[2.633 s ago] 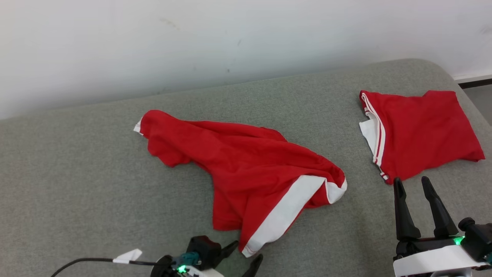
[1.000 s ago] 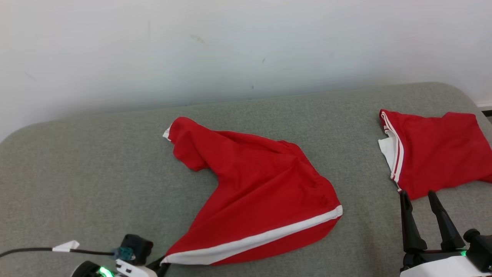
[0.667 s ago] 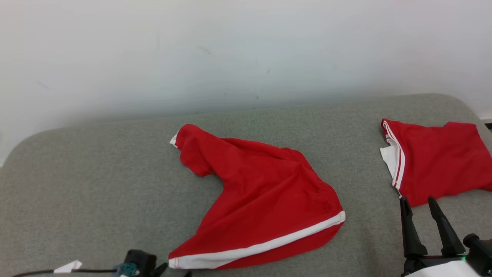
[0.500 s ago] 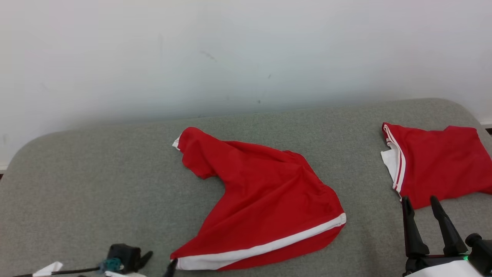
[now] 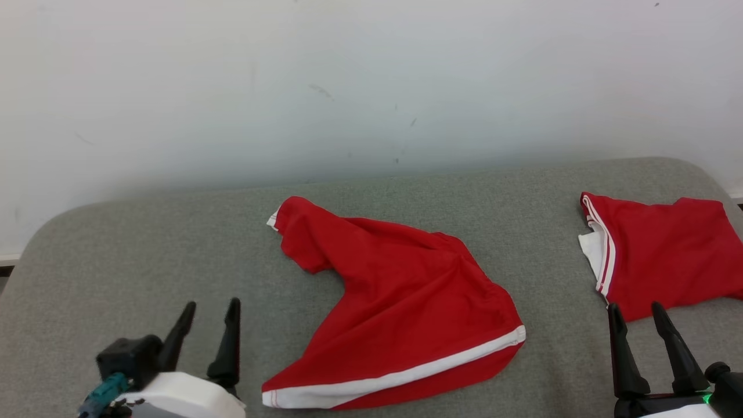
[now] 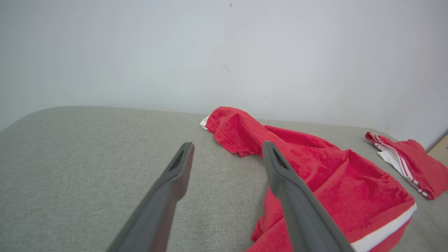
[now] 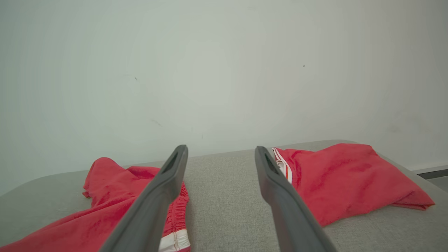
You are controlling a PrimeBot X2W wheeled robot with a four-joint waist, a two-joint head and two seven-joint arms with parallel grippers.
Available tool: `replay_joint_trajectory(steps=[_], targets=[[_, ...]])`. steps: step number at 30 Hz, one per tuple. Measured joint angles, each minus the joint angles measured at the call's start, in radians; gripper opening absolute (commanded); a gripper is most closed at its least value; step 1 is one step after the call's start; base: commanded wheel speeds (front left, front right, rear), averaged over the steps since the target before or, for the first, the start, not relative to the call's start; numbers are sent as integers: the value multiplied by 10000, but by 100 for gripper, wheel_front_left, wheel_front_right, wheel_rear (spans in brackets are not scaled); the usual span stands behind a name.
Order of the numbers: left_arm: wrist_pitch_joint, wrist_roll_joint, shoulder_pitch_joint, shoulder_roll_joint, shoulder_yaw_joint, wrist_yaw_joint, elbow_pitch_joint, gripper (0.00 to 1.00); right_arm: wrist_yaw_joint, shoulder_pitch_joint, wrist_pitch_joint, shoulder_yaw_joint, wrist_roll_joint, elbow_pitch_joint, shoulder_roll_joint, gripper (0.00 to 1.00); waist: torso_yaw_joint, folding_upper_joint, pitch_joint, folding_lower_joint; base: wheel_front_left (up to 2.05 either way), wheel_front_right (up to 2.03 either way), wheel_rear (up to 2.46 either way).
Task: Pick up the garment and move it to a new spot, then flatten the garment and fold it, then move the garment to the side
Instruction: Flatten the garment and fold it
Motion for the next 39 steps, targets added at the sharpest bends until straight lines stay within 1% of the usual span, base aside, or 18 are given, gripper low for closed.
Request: replay_joint_trajectory(steps=[2,3,5,7,10,13,17,24,27,31,32,37,39], targets=[[-10,506,267,-391,849,23,-290,100,0,29,-19,77,-48,-44,33,100,-26,0,18,0,0,0,0],[-12,798,471,-596,1195,-56,-395,100,0,52,-50,165,-46,-50,58,100,-43,0,27,0,0,0,0],[-21,1315,923,-1087,1852,-270,-531,100,0,154,-71,313,-46,-54,102,100,-63,0,39,0,0,0,0],[-21,1816,1320,-1484,2349,-593,-556,100,0,210,-84,403,-48,-48,127,100,-71,0,40,0,0,0,0],[-23,2594,1829,-2065,2882,-1030,-558,100,0,227,-88,502,-109,-48,119,100,-86,0,10,0,0,0,0],[-23,2943,2337,-2604,3175,-1534,-253,100,0,276,-100,483,-347,-27,65,100,-102,0,-33,0,0,0,0],[-23,3404,2440,-3083,3603,-2059,-56,100,0,309,-130,424,-422,-17,71,100,-59,0,-56,0,0,0,0],[-23,3896,2386,-3542,4167,-2890,341,100,0,317,-134,527,-466,38,-48,100,11,0,-5,0,0,0,0],[-23,3963,2334,-3659,4259,-3219,656,100,0,245,31,830,-566,280,-330,100,45,0,39,0,0,0,0],[-13,3914,2190,-3741,3971,-3749,1164,100,2,-83,422,1406,-608,594,-755,100,144,0,117,0,0,0,0],[63,3868,2127,-3749,3900,-3833,1244,100,2,-195,612,1611,-568,719,-911,100,186,0,136,0,0,0,0],[598,3825,1964,-3693,3676,-3975,1367,100,2,-762,1350,2594,-12,1423,-1609,100,419,0,249,0,0,0,0],[1093,3770,1908,-3643,3555,-4015,1363,100,2,-1101,1463,2894,222,1705,-1824,100,507,0,337,0,0,0,0]])
